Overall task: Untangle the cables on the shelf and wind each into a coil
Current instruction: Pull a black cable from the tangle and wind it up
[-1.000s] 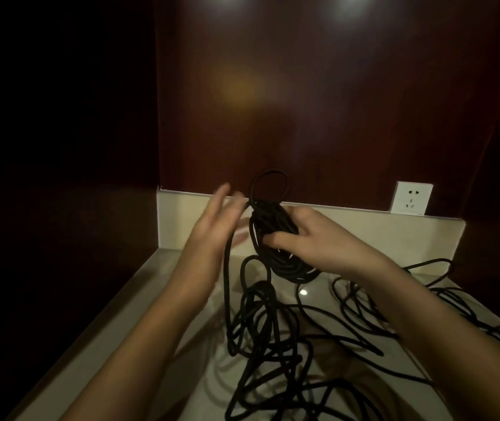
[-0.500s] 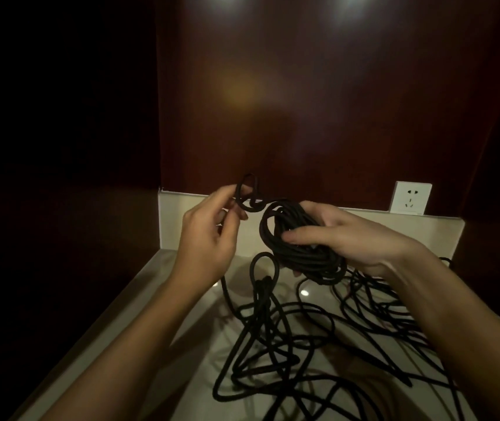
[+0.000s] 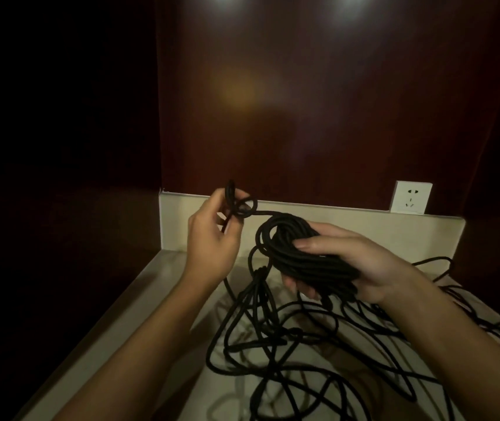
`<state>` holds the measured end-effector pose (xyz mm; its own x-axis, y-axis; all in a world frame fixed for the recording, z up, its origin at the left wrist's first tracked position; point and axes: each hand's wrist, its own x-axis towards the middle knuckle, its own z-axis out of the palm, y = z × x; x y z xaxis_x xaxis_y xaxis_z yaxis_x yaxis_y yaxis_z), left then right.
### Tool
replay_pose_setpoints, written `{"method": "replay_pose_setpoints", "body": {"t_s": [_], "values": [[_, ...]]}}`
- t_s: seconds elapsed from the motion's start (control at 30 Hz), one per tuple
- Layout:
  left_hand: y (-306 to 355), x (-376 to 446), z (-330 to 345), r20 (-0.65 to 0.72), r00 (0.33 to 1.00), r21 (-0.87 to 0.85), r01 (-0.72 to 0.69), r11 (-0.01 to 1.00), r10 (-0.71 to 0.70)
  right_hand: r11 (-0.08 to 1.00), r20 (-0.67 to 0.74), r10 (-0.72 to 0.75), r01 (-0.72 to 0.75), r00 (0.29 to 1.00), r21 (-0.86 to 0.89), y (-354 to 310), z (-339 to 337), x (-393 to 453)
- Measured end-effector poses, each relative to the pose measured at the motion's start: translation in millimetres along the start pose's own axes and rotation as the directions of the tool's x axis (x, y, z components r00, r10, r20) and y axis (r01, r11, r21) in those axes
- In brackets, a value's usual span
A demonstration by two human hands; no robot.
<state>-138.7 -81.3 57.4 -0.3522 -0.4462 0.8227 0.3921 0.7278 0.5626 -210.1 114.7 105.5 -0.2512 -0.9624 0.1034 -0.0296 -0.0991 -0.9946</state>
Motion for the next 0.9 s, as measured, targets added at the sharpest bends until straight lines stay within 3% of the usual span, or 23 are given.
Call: {"method": "replay_pose_setpoints", "body": {"t_s": [0.07, 0.17, 0.27, 0.33, 0.37, 0.47, 0.6, 0.73, 0.9], "values": [[0.8, 2.7, 1.6, 0.031, 0.999, 0.018, 0.034, 0.999, -0.035, 0.999, -0.03, -0.019, 0.02, 0.999, 0.041, 3.5, -1.3, 1.4], [6.8, 11.6, -10.9, 0.205, 0.971, -0.151, 0.159, 0.976, -0.127, 1.0, -0.117, 0.002, -0.001, 0.993, 0.003, 1.9, -4.9, -4.7], [14.8, 19.5, -26.5, 0.528, 0.812, -0.306, 0.454, 0.837, -0.248, 0.99, -0.175, 0.088, -0.106, 0.981, -0.091, -3.3, -9.6, -14.2], [16.5, 25.2, -34.8, 0.661, 0.697, -0.353, 0.615, 0.705, -0.278, 0.972, -0.173, 0.127, -0.157, 0.977, -0.177, -7.5, -11.0, -15.8], [17.9, 28.8, -37.7, 0.694, 0.66, -0.322, 0.642, 0.695, -0.287, 0.961, -0.181, 0.132, -0.17, 0.975, -0.218, -10.2, -10.6, -15.9], [26.0, 34.6, -40.8, 0.702, 0.636, -0.073, 0.511, 0.856, -0.32, 0.932, -0.223, 0.126, -0.192, 0.967, -0.308, -15.4, -9.1, -14.0], [30.0, 28.6, -36.9, 0.643, 0.697, 0.047, 0.378, 0.925, -0.318, 0.906, -0.281, 0.123, -0.223, 0.952, -0.358, -15.5, -6.5, -13.4], [31.2, 11.7, -28.9, 0.444, 0.891, 0.089, 0.059, 0.994, -0.092, 0.954, -0.333, 0.088, -0.176, 0.939, -0.244, -15.3, -5.2, -13.9], [22.5, -15.7, -23.3, 0.302, 0.92, 0.053, -0.279, 0.959, 0.25, 0.992, -0.41, 0.01, -0.059, 0.912, -0.108, -11.0, -6.3, -12.3]]}}
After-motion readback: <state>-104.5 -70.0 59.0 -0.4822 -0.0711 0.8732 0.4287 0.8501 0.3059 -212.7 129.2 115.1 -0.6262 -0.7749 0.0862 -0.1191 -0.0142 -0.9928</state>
